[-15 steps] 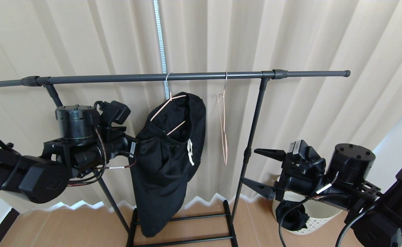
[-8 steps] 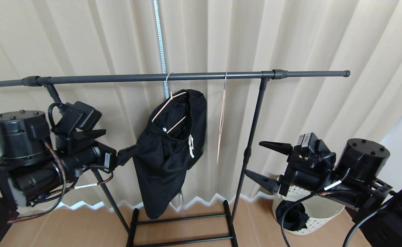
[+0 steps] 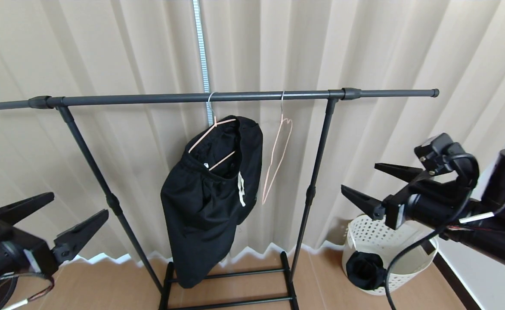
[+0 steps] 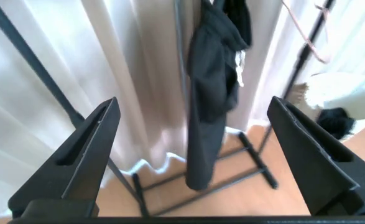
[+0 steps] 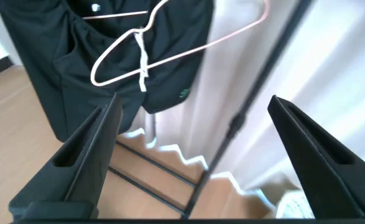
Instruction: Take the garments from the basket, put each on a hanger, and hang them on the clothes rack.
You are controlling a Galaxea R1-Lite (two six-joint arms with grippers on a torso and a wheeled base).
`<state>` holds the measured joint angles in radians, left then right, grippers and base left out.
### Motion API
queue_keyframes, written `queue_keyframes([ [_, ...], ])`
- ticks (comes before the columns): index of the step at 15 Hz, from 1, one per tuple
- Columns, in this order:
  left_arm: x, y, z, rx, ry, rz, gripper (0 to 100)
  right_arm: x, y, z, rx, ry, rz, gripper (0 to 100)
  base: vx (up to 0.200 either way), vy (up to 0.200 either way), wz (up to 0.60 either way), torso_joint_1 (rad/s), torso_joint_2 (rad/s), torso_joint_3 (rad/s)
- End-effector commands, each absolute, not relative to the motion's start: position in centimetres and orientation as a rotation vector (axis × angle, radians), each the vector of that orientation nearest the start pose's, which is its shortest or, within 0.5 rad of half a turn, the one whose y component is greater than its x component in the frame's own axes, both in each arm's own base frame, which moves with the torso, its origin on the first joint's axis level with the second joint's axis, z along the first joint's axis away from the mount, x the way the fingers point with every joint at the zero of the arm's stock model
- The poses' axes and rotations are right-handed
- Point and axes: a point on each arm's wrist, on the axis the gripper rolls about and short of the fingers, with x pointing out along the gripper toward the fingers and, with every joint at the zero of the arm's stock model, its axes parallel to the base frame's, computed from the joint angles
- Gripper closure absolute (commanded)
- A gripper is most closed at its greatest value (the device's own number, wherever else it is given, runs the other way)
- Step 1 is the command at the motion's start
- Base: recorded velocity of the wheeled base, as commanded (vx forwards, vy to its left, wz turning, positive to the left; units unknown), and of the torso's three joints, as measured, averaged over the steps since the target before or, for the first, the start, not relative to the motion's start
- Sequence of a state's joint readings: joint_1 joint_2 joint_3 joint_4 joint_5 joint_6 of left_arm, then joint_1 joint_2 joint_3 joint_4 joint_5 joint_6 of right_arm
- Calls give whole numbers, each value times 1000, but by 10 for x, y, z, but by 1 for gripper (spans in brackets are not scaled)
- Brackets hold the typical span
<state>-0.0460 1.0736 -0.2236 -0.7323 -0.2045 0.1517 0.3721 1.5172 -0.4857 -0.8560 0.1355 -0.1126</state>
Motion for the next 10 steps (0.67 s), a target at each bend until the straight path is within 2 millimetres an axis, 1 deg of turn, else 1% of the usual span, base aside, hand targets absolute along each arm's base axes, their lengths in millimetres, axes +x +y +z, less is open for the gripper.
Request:
queue_keyframes([
  [1, 94, -5, 157, 96, 63, -251, 0, 150, 68, 193, -128, 100, 464, 0, 0, 0, 0, 0, 0, 0],
  [2, 85, -5, 145, 72, 96, -254, 0, 128, 62, 183, -137, 120, 467, 0, 0, 0, 0, 0, 0, 0],
  [4, 68, -6, 125, 46, 165, -258, 0, 91, 50, 155, -151, 164, 475, 0, 0, 0, 0, 0, 0, 0],
  [5, 67, -6, 124, 42, 173, -258, 0, 87, 49, 152, -147, 168, 478, 0, 0, 0, 0, 0, 0, 0],
  [6, 58, -6, 118, 23, 218, -258, 0, 63, 36, 126, -119, 207, 478, 0, 0, 0, 0, 0, 0, 0],
  [7, 53, -6, 114, 14, 246, -259, 0, 56, 31, 119, -115, 208, 470, 0, 0, 0, 0, 0, 0, 0],
  [8, 49, -6, 110, 12, 264, -265, 0, 50, 28, 120, -108, 181, 460, 0, 0, 0, 0, 0, 0, 0],
  [9, 40, -7, 103, 11, 308, -287, 0, 33, 17, 109, -100, 213, 456, 0, 0, 0, 0, 0, 0, 0],
  [10, 35, -7, 99, 11, 336, -300, 0, 22, 11, 100, -103, 233, 460, 0, 0, 0, 0, 0, 0, 0],
])
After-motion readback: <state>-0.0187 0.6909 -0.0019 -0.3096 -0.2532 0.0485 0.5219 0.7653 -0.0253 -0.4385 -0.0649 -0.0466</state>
